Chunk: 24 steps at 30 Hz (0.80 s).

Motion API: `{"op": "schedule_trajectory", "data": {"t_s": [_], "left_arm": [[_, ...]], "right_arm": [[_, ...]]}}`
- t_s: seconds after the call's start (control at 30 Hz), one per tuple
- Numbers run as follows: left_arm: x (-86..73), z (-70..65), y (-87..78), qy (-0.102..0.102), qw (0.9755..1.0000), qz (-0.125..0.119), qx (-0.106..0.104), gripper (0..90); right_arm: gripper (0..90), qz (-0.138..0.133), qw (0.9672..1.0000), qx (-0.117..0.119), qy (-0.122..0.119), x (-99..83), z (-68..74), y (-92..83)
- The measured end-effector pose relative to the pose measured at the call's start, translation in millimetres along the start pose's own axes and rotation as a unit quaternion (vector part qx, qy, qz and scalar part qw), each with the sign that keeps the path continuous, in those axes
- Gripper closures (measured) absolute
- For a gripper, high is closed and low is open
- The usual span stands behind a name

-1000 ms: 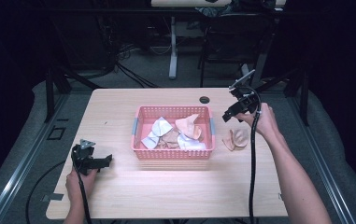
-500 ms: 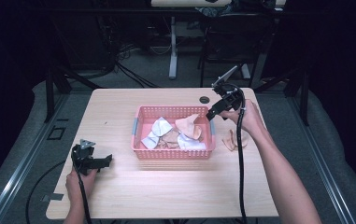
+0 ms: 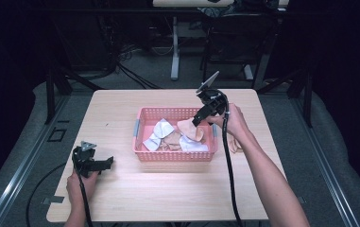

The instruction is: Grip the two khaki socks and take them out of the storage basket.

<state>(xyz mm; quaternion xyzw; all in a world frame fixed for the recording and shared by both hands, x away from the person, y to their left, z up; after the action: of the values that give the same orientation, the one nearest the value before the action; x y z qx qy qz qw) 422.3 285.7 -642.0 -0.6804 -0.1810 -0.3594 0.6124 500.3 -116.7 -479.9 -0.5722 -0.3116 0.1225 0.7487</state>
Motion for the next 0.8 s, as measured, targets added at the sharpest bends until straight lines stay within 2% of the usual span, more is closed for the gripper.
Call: {"op": "schedule_trajectory", "data": {"t_s": [0.23,0.27,0.37,0.4,0.43,0.47,0.53,0.57,0.67,0.7,0.8], "left_arm": [[0.0,0.0,0.0,0.0,1.0,0.0,0.0,0.1],[-0.2,0.3,-0.2,0.002,1.0,0.002,0.0,0.1],[-0.2,0.3,-0.2,0.002,1.0,0.002,0.0,0.1],[-0.2,0.3,-0.2,0.002,1.0,0.002,0.0,0.1],[-0.2,0.3,-0.2,0.002,1.0,0.002,0.0,0.1],[-0.2,0.3,-0.2,0.002,1.0,0.002,0.0,0.1],[-0.2,0.3,-0.2,0.002,1.0,0.002,0.0,0.1],[-0.2,0.3,-0.2,0.002,1.0,0.002,0.0,0.1],[-0.2,0.3,-0.2,0.002,1.0,0.002,0.0,0.1],[-0.2,0.3,-0.2,0.002,1.0,0.002,0.0,0.1],[-0.2,0.3,-0.2,0.002,1.0,0.002,0.0,0.1]], "right_arm": [[14.9,0.007,0.9999,0.01,-0.007,2.5,12.0,16.3],[15.5,0.056,0.9983,0.005,-0.018,-0.1,10.9,15.3],[17.1,0.039,0.9992,0.001,-0.01,1.3,11.7,24.6],[19.1,0.019,0.9998,0.01,-0.005,2.8,12.6,32.7],[23.1,0.019,0.9997,0.013,0.002,2.5,13.1,39.8],[24.8,0.029,0.9995,0.014,-0.003,1.7,11.6,42.1],[26.7,0.029,0.9994,0.016,0.001,1.7,11.3,45.4],[32.4,0.031,0.9995,0.01,0.004,1.5,8.9,51.6],[35.5,0.034,0.9993,0.013,0.01,0.7,8.3,56.5],[40.7,0.044,0.9989,0.007,0.012,-1.4,7.2,63.1],[44.1,0.058,0.9982,0.0,0.015,-3.7,6.4,69.0]]}}
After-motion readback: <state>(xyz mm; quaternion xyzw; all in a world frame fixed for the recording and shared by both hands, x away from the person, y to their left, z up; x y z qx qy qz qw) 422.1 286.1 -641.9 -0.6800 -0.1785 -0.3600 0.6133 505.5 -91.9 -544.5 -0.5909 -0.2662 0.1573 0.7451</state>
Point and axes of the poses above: each handheld gripper's, and its own axes: y roughly forward along the jaws, x roughly out of its top, z roughly to its left, the point moved 7 cm from there along y, roughly forward along the jaws, and after that the axes turned 1 degree about x, right-handed, at the moved point
